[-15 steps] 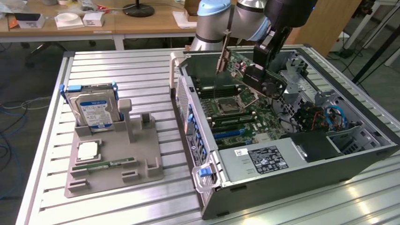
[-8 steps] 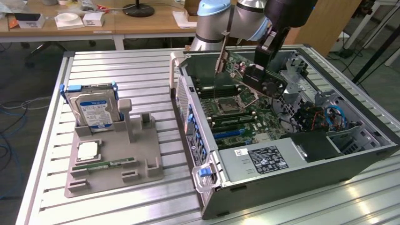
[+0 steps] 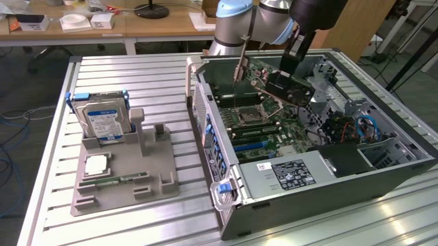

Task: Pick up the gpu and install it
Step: 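Insert the gpu into the slot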

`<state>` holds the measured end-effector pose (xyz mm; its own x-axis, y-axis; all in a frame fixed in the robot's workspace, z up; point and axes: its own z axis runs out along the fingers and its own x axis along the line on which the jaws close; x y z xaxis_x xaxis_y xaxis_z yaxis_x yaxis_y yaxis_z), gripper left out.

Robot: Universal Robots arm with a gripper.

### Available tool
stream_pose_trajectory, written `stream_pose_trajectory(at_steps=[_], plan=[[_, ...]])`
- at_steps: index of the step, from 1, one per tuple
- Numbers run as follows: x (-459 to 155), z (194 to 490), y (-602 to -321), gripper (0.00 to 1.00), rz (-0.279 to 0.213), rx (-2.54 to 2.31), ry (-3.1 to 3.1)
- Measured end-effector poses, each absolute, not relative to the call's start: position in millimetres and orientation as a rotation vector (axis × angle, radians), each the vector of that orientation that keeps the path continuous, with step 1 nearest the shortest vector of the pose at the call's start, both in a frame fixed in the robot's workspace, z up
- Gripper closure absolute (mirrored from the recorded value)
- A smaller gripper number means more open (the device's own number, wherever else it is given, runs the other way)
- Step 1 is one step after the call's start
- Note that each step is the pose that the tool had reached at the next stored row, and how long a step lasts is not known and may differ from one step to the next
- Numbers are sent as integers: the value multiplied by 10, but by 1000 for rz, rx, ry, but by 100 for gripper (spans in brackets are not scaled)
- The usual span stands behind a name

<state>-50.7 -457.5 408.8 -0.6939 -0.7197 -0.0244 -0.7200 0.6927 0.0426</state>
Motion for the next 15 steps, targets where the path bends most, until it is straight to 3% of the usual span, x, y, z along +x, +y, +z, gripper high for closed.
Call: stream_pose_trajectory(at_steps=[15], plan=[[-470, 4088, -4575, 74, 77, -1427, 2795]])
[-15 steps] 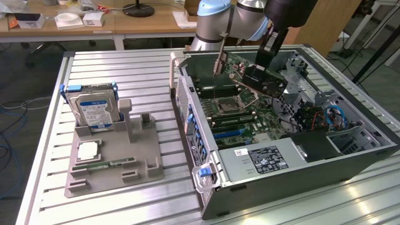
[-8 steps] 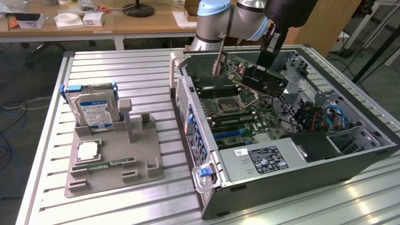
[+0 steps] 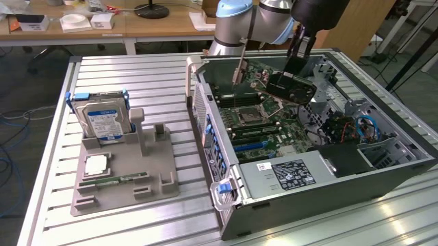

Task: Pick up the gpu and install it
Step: 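Insert the gpu into the slot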

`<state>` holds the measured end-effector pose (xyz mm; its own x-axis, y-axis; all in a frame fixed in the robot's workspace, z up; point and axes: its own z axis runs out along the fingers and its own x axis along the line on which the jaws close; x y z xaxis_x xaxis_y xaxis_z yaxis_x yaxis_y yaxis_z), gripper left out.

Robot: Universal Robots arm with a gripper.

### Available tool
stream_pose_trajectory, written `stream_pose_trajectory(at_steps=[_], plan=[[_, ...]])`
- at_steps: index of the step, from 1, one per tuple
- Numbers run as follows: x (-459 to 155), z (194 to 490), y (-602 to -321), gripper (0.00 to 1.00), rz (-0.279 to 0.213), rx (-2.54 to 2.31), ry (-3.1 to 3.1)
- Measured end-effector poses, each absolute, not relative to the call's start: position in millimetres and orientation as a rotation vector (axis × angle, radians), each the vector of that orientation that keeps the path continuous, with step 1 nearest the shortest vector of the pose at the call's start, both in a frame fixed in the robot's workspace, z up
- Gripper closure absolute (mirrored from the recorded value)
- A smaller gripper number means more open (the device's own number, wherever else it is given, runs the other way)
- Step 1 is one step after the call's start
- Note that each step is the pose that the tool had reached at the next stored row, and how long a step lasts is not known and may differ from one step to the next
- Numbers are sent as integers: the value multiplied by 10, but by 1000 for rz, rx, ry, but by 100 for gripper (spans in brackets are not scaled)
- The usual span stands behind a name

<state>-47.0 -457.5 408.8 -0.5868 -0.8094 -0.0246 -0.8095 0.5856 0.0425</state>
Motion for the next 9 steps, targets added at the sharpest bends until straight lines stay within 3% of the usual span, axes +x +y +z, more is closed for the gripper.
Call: stream_pose_trajectory(at_steps=[9], plan=[[-415, 4088, -4575, 74, 77, -1525, 2745]])
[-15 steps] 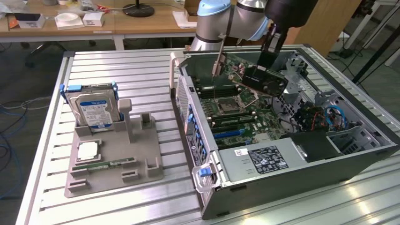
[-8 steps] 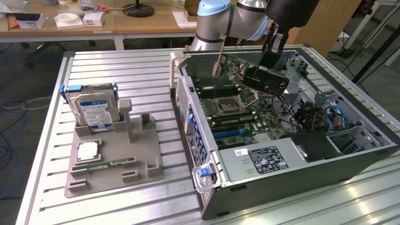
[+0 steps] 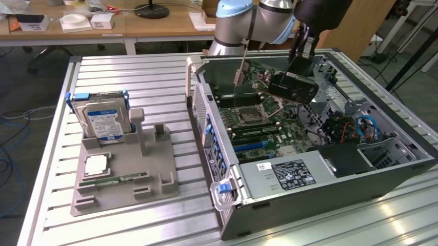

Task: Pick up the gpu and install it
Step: 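Insert the gpu into the slot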

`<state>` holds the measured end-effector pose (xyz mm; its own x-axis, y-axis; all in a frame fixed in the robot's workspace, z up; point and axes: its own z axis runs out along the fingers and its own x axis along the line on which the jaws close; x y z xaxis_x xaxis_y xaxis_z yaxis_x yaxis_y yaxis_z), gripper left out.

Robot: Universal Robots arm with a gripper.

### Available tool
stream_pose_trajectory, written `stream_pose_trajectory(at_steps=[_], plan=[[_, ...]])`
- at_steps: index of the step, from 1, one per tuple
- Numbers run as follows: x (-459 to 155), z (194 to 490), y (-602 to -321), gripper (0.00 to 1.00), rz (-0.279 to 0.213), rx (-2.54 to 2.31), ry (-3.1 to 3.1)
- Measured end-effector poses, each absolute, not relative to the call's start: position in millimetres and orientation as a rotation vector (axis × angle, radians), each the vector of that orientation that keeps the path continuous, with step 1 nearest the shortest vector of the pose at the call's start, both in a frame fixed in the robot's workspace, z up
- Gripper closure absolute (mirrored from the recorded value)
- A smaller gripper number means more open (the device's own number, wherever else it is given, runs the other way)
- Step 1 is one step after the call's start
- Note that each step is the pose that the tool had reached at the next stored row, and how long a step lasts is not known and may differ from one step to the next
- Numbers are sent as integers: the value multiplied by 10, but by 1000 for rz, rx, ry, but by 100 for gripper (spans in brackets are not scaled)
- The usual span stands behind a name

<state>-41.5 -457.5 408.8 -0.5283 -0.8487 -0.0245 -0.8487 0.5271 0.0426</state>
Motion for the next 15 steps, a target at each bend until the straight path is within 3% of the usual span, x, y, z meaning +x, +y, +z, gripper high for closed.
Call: stream_pose_trajectory(at_steps=[15], plan=[[-363, 4088, -4576, 74, 77, -1719, 2632]])
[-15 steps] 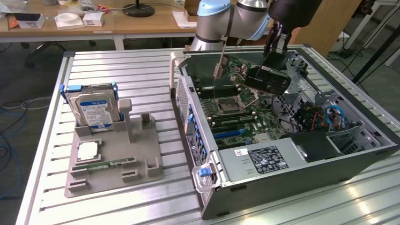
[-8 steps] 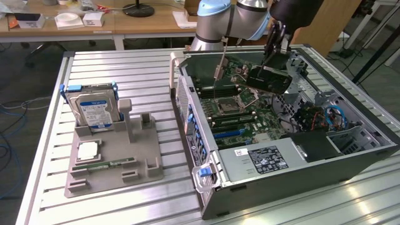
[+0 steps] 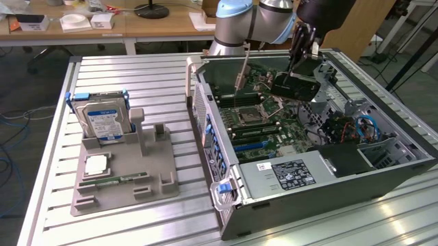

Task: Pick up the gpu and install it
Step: 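Insert the gpu into the slot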

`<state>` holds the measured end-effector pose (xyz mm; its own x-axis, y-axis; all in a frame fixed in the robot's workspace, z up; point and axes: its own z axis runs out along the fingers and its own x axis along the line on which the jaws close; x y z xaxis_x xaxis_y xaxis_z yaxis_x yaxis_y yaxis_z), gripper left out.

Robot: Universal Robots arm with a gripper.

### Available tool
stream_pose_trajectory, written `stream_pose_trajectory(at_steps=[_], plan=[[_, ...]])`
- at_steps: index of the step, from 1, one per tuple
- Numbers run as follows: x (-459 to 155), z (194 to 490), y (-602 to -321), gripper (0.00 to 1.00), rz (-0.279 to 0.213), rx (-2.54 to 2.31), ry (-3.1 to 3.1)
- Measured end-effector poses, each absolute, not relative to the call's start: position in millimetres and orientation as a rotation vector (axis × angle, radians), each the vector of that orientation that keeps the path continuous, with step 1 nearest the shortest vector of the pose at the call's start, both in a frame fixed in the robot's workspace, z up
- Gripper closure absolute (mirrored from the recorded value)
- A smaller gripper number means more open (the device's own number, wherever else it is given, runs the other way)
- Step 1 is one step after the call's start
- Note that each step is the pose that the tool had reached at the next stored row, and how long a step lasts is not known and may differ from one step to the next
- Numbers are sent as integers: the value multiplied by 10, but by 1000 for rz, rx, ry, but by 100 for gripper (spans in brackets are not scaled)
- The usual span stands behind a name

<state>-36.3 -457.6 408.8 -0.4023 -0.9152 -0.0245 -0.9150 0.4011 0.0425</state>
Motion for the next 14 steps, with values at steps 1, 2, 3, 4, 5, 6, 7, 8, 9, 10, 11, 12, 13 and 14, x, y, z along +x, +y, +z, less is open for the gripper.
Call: stream_pose_trajectory(at_steps=[1, 2, 3, 4, 5, 6, 7, 8, 9, 10, 11, 12, 13, 14], plan=[[-362, 4088, -4575, 74, -77, 1730, -2618], [-361, 4088, -4575, 74, -77, 1744, -2608], [-360, 4088, -4575, 74, -77, 1758, -2598], [-359, 4088, -4575, 74, -77, 1773, -2588], [-359, 4088, -4575, 74, -77, 1787, -2578], [-358, 4088, -4575, 74, -77, 1802, -2567], [-357, 4088, -4575, 74, -77, 1815, -2557], [-357, 4088, -4575, 74, -77, 1828, -2548], [-356, 4088, -4575, 74, -77, 1841, -2538], [-356, 4088, -4575, 74, -76, 1854, -2528], [-355, 4088, -4575, 74, -76, 1866, -2519], [-355, 4088, -4575, 74, -76, 1878, -2510], [-355, 4088, -4575, 74, -76, 1890, -2500], [-354, 4088, -4575, 74, -76, 1902, -2491]])
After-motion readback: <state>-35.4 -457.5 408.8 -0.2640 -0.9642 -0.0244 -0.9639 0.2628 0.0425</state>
